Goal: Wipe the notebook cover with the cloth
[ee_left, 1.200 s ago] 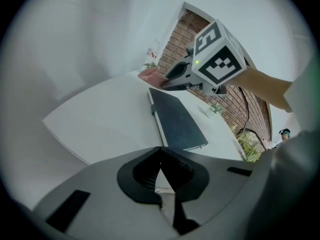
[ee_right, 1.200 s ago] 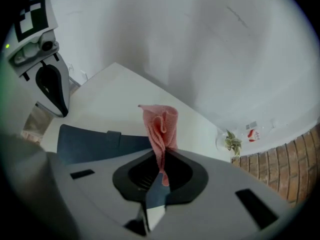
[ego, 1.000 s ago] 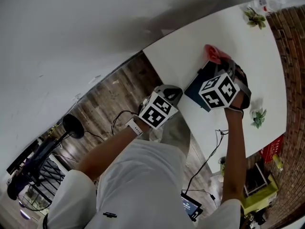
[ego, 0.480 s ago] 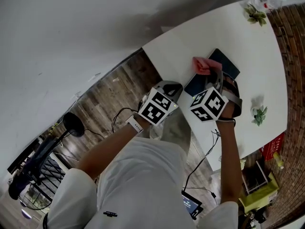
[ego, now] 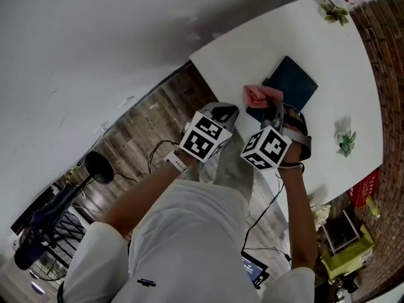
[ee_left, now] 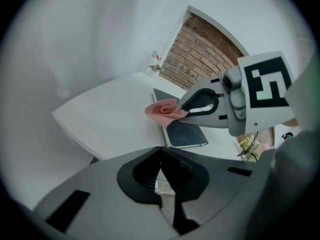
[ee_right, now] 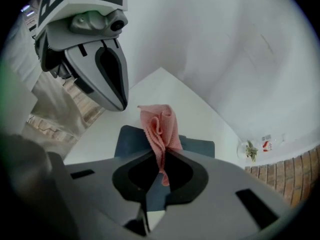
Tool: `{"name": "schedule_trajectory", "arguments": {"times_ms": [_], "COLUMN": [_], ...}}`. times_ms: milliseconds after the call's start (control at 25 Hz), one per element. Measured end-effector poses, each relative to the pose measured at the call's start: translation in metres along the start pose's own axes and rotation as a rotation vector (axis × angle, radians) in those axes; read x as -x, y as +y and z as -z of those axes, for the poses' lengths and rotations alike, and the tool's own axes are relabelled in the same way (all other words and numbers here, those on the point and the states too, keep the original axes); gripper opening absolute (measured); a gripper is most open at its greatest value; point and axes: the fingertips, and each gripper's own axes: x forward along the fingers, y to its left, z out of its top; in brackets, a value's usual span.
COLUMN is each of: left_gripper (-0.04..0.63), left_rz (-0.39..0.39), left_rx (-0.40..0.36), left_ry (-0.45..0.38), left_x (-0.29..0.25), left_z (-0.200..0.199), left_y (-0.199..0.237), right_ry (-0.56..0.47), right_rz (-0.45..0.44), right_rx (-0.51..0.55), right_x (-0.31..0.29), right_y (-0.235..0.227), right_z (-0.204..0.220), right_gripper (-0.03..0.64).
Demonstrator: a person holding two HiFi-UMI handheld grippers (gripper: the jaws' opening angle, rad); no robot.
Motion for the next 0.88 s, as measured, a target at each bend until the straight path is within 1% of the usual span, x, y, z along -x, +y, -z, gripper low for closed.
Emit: {"name": "schedule_trajectory", "arguments": {"times_ms": [200,480,560,680,760,880], "left_gripper": [0.019,0.018,0.018,0.02,0.018,0.02], "left_rz": [-0.005,0.004,0.008,0.02,0.024,0.028], "left_rx": [-0.008,-0.024,-0.031,-0.049,-0.056,-0.067], "left_ry": [-0.013,-0.015,-0.011,-0.002,0.001,0.002], "left_x": [0.008,0.013,0.013,0.01,0.007,0.001], "left_z": [0.002,0.005,0.005,0.004,0.002,-0.004], "left_y": [0.002,-0.002,-0.003,-0.008,-0.01,-0.014], "right_ry": [-0.008,-0.024,-0.037,-0.076,-0.099,-0.112], "right_rz": [-0.014,-0.04,-0.066,-0.09,-0.082,-0.03], "right_rx": [0.023,0.014,-0.017,-0.101,-0.148,-0.23], "right_x": [0.009,0.021,0.025,0.037,0.046,0.056], "right_y": [0.025,0.051,0.057,0.057,0.051,0.034], "right_z": [-0.005,-0.009,-0.008,-0.006,-0.005,0.005], "right_gripper": [0.031,0.031,0.031,0.031,0.031,0.031]}}
